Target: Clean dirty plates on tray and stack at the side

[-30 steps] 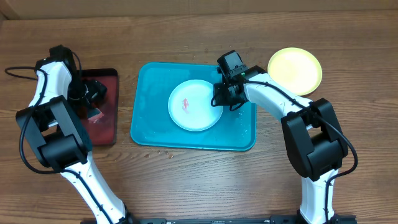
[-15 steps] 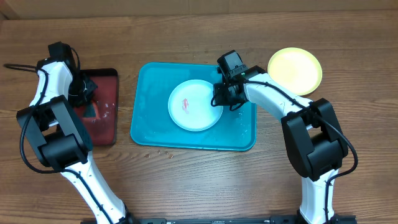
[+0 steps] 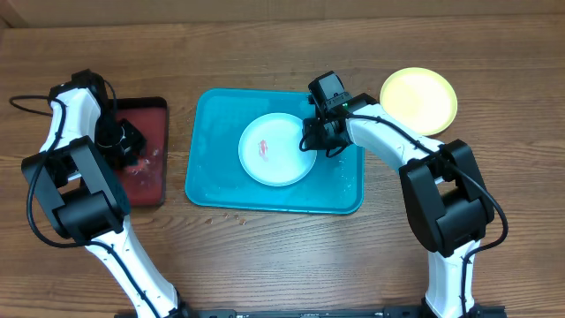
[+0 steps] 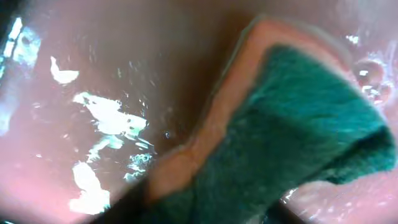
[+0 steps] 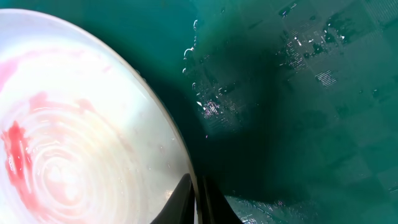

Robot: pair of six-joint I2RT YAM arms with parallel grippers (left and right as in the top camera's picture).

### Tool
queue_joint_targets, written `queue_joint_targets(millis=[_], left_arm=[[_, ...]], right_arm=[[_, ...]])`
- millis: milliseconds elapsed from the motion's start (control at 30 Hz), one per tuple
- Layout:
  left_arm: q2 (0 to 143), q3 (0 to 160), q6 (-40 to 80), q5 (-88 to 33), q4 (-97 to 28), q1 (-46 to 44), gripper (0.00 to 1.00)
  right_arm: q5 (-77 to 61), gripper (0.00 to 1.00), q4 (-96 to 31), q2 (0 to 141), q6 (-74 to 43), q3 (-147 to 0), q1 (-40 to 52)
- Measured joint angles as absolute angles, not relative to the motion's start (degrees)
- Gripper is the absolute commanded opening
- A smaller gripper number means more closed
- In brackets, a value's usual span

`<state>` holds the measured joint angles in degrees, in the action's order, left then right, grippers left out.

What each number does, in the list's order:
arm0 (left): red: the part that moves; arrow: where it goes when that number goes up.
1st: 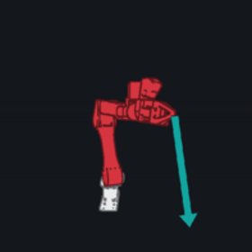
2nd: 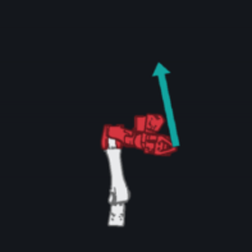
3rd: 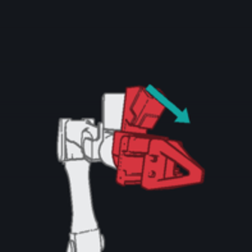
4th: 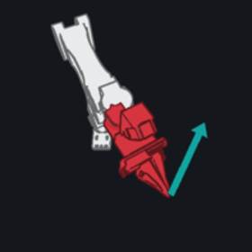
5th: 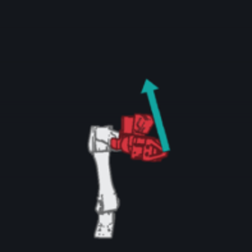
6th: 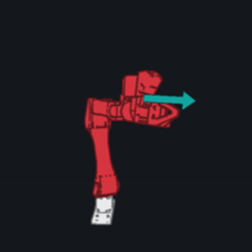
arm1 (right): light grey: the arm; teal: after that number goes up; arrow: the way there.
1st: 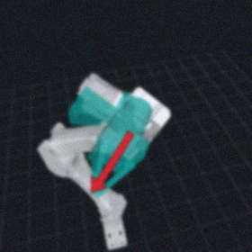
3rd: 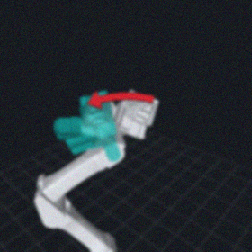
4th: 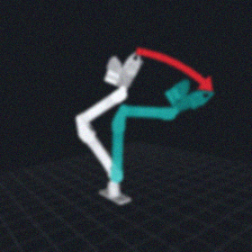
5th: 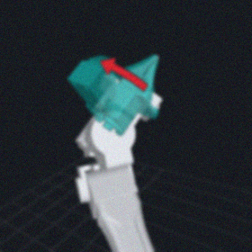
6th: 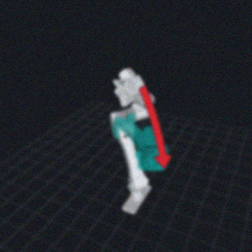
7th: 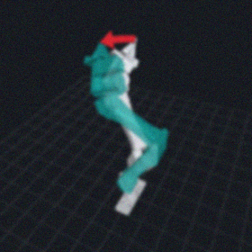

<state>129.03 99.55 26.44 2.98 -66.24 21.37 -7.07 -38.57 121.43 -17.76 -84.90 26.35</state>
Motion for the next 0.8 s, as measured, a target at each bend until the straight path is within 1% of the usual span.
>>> queue_joint_targets(millis=[33, 133, 167, 200, 233, 267, 300, 733, 767, 800], left_arm=[[129.03, 99.50, 26.44, 2.92, -66.15, 21.37, 0.04], [129.03, 99.46, 26.39, 2.68, -66.04, 21.37, 0.04], [129.03, 99.46, 26.39, 2.52, -66.02, 21.37, 0.15], [129.03, 99.46, 26.41, 2.37, -66.02, 21.37, 0.43], [129.03, 99.44, 26.44, 2.33, -66.02, 21.37, 0.75], [129.03, 99.44, 26.33, 2.28, -65.95, 21.37, 0.98], [129.03, 99.44, 26.33, 2.15, -65.71, 21.37, 1.00], [129.03, 99.44, 25.91, 2.15, -59.64, 21.37, 1.00], [129.03, 99.44, 25.58, 2.26, -59.18, 21.37, 0.96], [129.03, 99.44, 25.26, 2.39, -58.78, 21.37, 0.80]], right_arm=[[-7.07, 0.05, -38.57, 121.43, -17.78, -84.90, 26.35], [-7.07, 0.05, -38.59, 121.43, -17.76, -84.90, 26.35], [-7.09, 0.05, -38.57, 121.43, -17.76, -84.90, 26.35], [-7.09, 0.05, -38.57, 121.43, -17.78, -84.90, 26.35], [-7.09, 0.05, -38.54, 121.43, -17.76, -84.90, 26.35], [-7.07, 0.05, -38.57, 121.43, -17.78, -84.90, 26.35], [-7.07, 0.05, -38.57, 121.43, -17.78, -84.90, 26.35], [-7.07, 0.05, -38.57, 121.43, -17.78, -84.90, 26.33], [-7.09, 0.05, -38.59, 121.43, -17.76, -84.90, 26.33], [-7.09, 0.05, -38.54, 121.43, -17.78, -84.90, 26.35]])
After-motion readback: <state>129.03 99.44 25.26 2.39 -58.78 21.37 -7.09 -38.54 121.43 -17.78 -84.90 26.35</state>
